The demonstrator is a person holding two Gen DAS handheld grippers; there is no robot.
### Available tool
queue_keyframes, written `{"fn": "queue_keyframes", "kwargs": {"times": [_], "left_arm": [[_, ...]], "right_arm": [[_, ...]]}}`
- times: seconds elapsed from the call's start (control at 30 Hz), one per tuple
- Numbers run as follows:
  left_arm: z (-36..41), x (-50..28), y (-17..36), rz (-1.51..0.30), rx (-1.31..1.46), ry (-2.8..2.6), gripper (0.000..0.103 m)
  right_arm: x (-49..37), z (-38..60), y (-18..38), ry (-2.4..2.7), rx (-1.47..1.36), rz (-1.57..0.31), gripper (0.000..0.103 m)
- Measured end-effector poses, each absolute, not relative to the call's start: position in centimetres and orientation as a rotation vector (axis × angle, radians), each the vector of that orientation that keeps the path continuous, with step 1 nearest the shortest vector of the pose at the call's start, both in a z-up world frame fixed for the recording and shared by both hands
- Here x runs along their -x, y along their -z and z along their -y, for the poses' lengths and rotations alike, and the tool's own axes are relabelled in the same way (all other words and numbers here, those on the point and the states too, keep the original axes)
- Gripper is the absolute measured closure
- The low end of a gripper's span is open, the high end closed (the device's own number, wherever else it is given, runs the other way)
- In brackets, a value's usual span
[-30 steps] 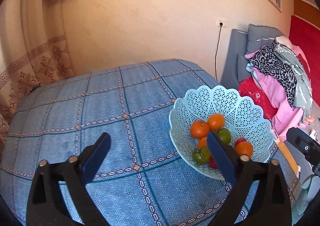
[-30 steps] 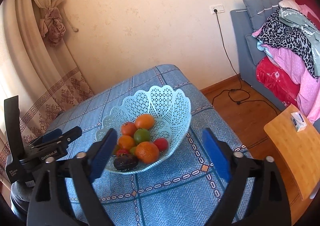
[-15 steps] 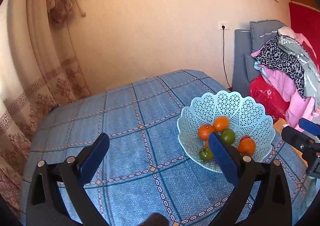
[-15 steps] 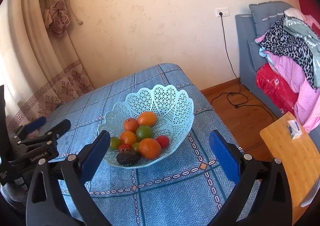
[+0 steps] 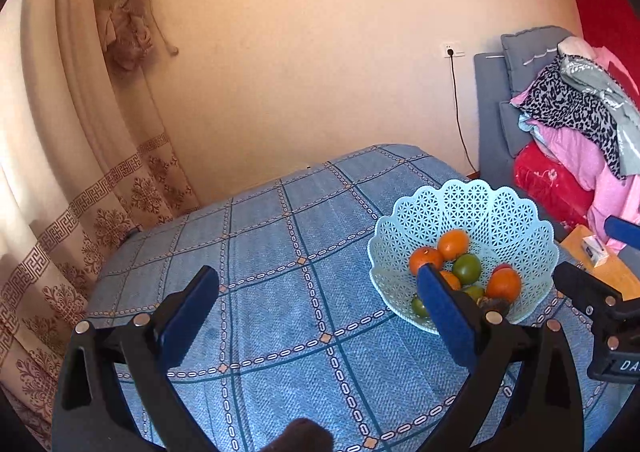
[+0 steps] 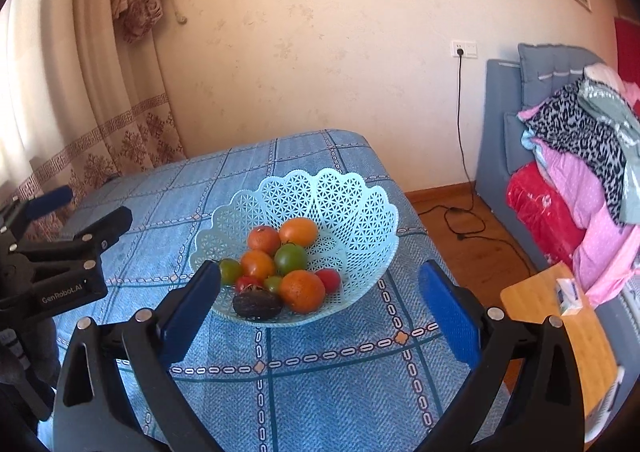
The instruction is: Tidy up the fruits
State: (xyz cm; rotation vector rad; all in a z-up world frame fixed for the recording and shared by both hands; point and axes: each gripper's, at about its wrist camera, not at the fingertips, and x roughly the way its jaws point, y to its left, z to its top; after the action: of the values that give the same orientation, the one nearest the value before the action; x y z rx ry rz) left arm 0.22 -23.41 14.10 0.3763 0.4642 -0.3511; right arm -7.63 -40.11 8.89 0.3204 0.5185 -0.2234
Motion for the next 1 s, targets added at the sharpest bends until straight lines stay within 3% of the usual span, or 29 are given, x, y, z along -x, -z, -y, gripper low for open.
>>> {"fn": "queue_keyframes", "kwargs": {"times": [1.0], "left_arm": [[24.8,0.1,-13.0,-0.433,-0.474,0.31,0.005]], "right_arm": [[6.9,38.6,-8.6,0.28,-0.214,-0.553,0.003]]}}
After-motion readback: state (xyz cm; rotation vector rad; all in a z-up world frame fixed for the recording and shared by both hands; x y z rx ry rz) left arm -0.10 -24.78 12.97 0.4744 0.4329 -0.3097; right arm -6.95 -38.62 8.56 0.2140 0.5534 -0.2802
